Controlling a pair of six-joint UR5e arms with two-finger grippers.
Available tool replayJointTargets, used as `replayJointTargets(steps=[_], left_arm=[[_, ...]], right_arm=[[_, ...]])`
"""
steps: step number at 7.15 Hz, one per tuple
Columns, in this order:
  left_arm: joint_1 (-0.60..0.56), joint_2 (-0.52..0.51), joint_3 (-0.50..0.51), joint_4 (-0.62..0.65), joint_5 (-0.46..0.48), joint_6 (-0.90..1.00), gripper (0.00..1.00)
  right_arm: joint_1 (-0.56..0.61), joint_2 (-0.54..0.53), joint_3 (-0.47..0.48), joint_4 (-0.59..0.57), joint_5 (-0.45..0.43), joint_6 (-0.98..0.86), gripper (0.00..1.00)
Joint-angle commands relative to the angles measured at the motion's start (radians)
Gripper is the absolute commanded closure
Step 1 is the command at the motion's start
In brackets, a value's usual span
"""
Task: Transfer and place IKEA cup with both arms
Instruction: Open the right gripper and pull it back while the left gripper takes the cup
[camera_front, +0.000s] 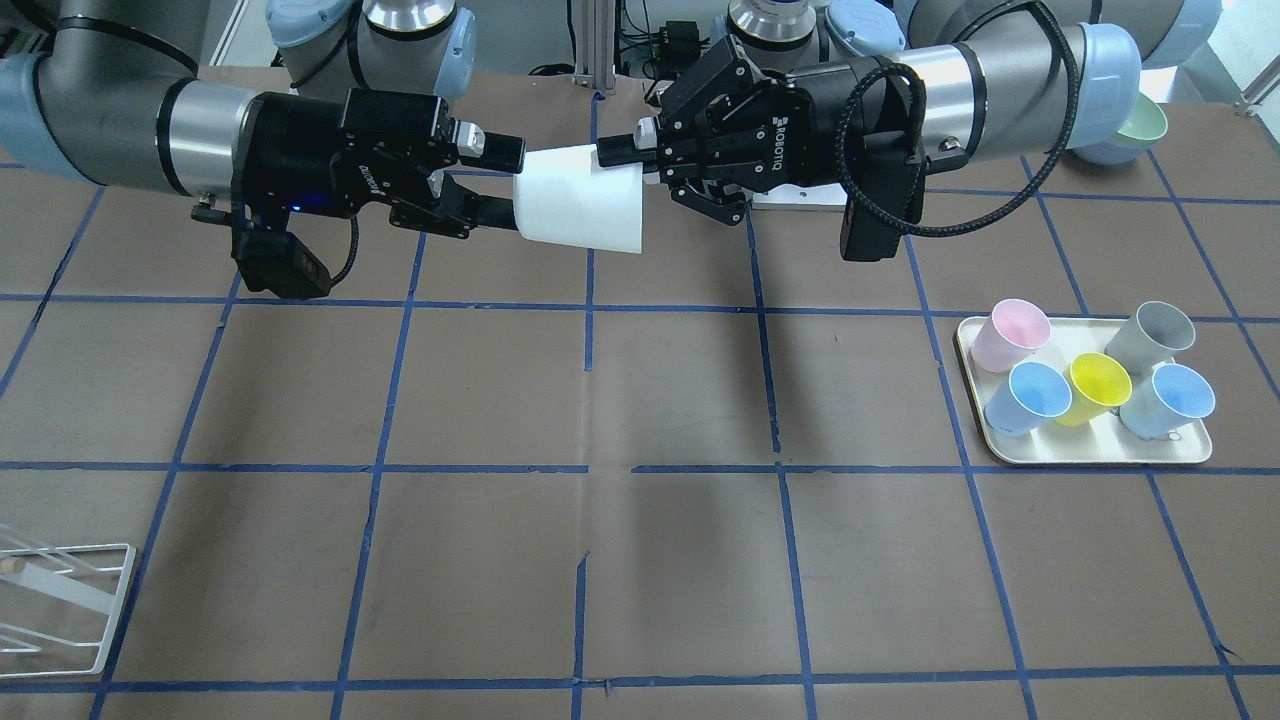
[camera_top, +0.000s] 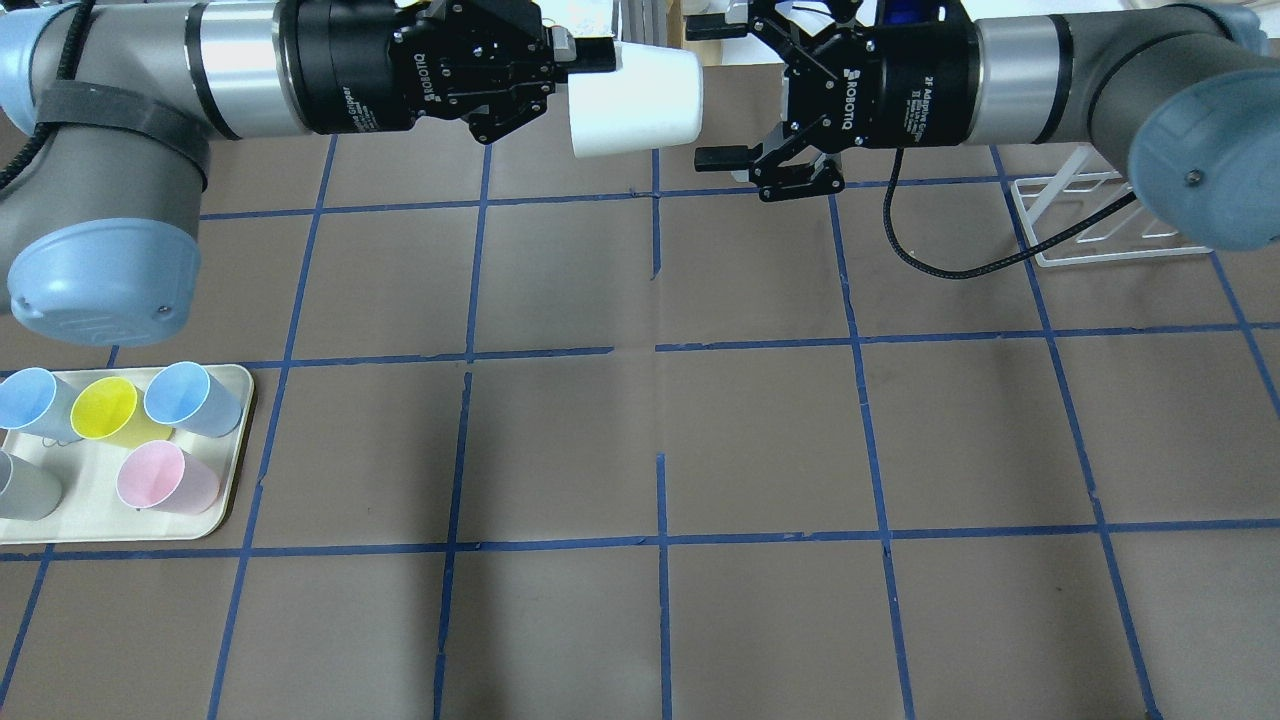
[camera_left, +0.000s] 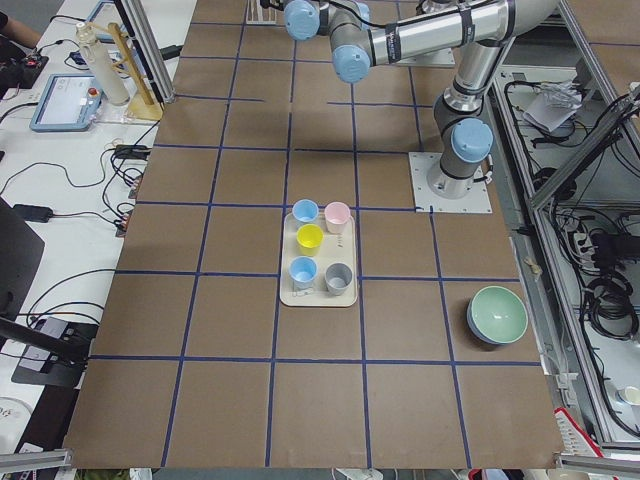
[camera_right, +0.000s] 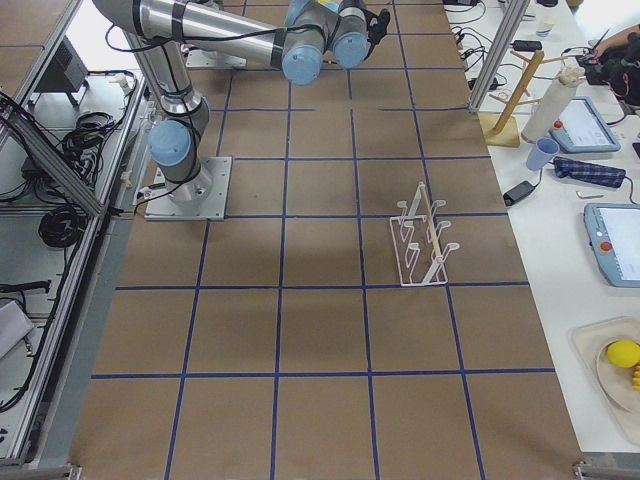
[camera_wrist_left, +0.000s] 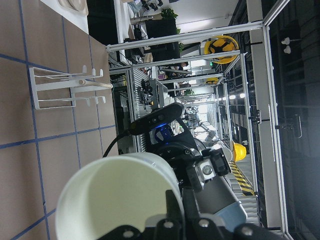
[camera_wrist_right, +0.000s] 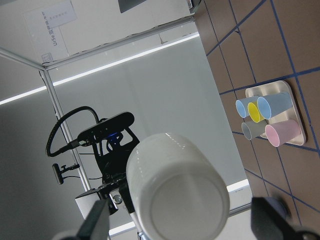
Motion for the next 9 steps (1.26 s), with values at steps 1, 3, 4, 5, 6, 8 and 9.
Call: replayJointTargets(steps=[1,3,4,5,6,8,9], left_arm=[[0.008,0.002,0.017,0.03,0.188,0.0,1.0],[0.023,0.011,0.0,0.094,0.499,0.021,1.0],[0.031,0.025,-0.003,0.086,0.682,0.094,1.0],[0.052,0.039,-0.004,0.072,0.806,0.172,1.0],[0.073,0.05,-0.003,0.034,0.946,0.284,1.0],[0.189,0.068,-0.001,-0.122,1.16,0.663,1.0],[0.287,0.074,-0.001,-0.179,1.247,0.875,1.0]], right_arm=[[-0.072,0.0,-0.038,-0.021,-0.152,0.033,0.0],[-0.199,-0.007,-0.052,-0.015,-0.344,0.033,0.0],[-0.215,-0.015,-0.055,-0.019,-0.484,0.029,0.0],[-0.219,-0.032,-0.06,-0.062,-0.619,0.033,0.0],[-0.217,-0.085,-0.072,-0.082,-0.766,0.041,0.0],[-0.216,-0.13,-0.069,-0.084,-1.081,0.076,0.0],[-0.208,-0.126,-0.068,-0.14,-1.21,0.117,0.0]])
